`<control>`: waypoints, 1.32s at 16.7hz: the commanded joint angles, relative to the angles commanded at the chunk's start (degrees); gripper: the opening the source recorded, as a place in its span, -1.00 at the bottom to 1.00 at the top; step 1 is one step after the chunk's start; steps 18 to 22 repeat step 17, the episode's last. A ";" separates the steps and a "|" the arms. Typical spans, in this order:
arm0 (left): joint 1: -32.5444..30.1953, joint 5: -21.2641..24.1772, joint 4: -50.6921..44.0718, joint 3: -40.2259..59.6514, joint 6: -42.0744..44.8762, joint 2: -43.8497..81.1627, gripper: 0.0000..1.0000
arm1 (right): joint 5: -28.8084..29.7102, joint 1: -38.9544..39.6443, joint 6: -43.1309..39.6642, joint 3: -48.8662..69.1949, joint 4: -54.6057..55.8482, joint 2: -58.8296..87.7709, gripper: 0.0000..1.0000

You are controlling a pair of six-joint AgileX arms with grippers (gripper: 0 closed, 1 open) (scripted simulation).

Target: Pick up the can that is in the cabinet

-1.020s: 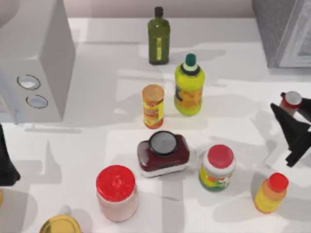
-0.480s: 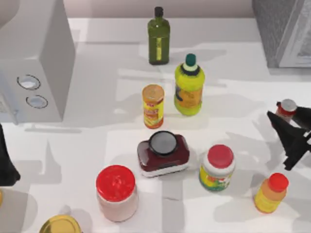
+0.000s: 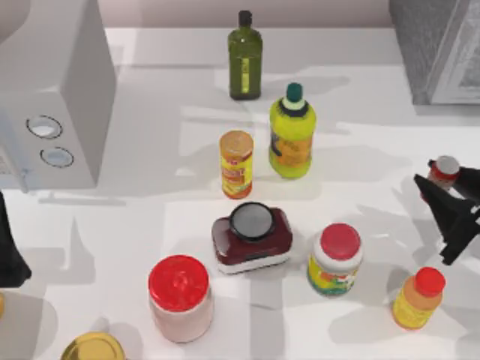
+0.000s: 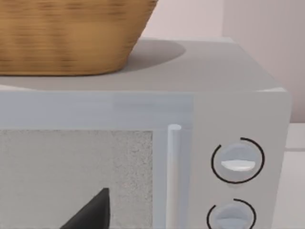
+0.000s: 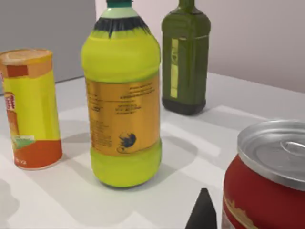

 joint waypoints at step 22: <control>0.00 0.00 0.00 0.00 0.00 0.00 1.00 | 0.00 0.00 0.00 0.00 0.00 0.00 1.00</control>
